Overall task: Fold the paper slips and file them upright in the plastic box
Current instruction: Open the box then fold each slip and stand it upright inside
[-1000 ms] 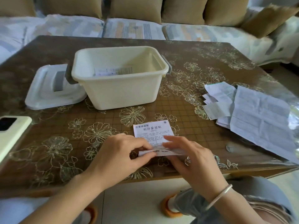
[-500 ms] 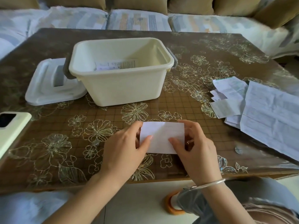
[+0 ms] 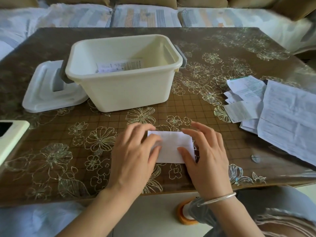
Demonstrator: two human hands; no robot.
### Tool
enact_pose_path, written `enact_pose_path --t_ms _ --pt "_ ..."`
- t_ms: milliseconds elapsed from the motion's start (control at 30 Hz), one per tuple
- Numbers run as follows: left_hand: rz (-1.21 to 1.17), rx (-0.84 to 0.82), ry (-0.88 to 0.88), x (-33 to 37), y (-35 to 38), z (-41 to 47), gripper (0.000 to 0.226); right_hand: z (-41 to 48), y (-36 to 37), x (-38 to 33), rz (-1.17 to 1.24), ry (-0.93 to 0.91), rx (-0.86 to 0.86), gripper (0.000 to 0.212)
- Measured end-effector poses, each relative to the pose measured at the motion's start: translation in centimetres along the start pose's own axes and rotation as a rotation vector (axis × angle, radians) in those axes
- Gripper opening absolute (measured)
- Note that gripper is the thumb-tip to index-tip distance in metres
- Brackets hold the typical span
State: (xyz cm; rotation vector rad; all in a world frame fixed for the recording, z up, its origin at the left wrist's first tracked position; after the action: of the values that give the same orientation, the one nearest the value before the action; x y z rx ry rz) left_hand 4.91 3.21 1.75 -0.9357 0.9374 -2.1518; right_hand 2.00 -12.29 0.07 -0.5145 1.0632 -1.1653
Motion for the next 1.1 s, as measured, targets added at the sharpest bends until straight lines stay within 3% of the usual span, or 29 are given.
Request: enact_pose_path --t_ms 167,300,367,433,500,667,833,1100 --pt "-0.082 -0.131 0.132 0.9 1.3 0.6 0.028 0.1 0.3 -0.5 -0.037 -0.068 0.000 0.024" --pt "-0.173 -0.232 0.030 -0.3 1.6 2.0 0.021 0.1 -0.1 -2.5 -0.098 -0.186 0.001 0.023" --pt "-0.223 -0.271 -0.047 -1.0 2.1 3.2 0.012 0.0 -0.1 -3.7 -0.089 -0.262 -0.021 0.012" --pt "-0.235 -0.282 -0.121 -1.9 2.7 4.5 0.008 -0.2 0.4 -4.3 -0.058 -0.298 -0.084 0.020" --pt "-0.224 -0.333 -0.184 -2.5 3.4 5.7 0.020 -0.3 0.7 -4.5 -0.056 -0.322 -0.117 0.030" --pt "-0.109 -0.543 -0.160 -1.7 4.9 7.2 0.022 0.1 0.8 -5.3 -0.077 -0.477 -0.106 0.028" --pt "-0.091 -0.622 -0.229 -2.0 5.1 7.3 0.020 -0.7 -0.3 -7.0 -0.170 -0.686 -0.008 0.017" --pt "-0.120 -0.530 -0.441 -4.7 2.9 3.6 0.023 -0.5 -0.8 -5.0 -0.230 -0.523 0.026 0.028"
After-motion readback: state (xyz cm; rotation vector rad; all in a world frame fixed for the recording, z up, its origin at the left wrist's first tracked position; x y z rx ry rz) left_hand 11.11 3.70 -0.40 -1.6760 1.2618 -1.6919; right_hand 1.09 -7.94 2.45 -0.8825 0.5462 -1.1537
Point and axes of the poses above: each hand's wrist, its own z-axis towards the middle knuckle, its own y-axis out of the palm, x = y × z, the point moved 10 cm from there along z, towards the middle knuckle, and after that the axes turned 7 degrees about -z, right-handed, at the moved point
